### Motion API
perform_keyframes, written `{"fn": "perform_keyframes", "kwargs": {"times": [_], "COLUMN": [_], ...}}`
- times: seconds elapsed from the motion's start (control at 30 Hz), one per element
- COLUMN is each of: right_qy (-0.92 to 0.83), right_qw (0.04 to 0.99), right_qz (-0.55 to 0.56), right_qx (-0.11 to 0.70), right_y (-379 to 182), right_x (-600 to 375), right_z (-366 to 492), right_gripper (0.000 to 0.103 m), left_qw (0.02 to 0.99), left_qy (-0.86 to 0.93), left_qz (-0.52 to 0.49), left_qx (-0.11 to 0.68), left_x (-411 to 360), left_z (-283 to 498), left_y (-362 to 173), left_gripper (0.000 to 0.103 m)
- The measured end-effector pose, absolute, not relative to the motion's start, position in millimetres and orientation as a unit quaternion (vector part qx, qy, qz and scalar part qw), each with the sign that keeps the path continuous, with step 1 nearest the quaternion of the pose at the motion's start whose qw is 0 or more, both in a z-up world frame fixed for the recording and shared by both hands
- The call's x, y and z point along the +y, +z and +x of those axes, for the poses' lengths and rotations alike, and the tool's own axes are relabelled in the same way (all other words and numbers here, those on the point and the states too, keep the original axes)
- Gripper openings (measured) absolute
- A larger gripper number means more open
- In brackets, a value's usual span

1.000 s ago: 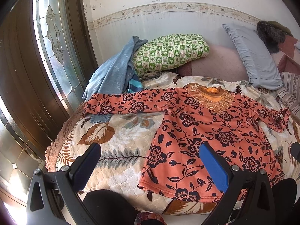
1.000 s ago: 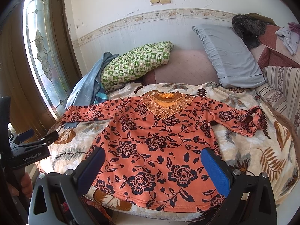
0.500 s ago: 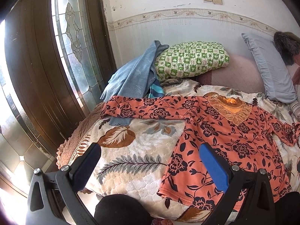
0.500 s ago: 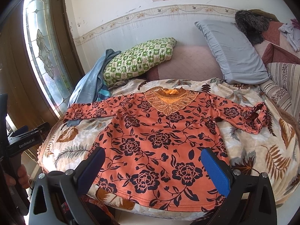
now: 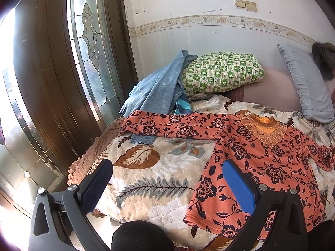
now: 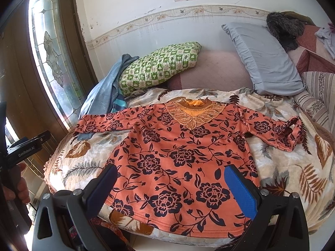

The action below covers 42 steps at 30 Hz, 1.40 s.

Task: Fold small clothes

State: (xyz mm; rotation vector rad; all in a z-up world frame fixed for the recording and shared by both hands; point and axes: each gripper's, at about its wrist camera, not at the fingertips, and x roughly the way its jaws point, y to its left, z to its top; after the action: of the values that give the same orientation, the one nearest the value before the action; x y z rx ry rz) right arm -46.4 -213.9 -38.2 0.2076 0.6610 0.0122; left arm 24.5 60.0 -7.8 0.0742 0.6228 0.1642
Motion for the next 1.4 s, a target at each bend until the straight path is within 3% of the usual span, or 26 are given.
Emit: {"fn": "perform_keyframes", "kwargs": {"times": [1.4], "right_qy": [0.018], "right_qw": [0.941], "right_qz": [0.104], "right_qx": [0.323], "right_y": [-37], "right_x": [-213], "right_z": [-44], "right_gripper": [0.103], "left_qw": [0.95], "left_qy": [0.059], "left_qz": [0.054], "left_qx": [0.301], "left_x": [43], "left_z": [23], "left_y": [-6], "left_gripper": [0.103]}}
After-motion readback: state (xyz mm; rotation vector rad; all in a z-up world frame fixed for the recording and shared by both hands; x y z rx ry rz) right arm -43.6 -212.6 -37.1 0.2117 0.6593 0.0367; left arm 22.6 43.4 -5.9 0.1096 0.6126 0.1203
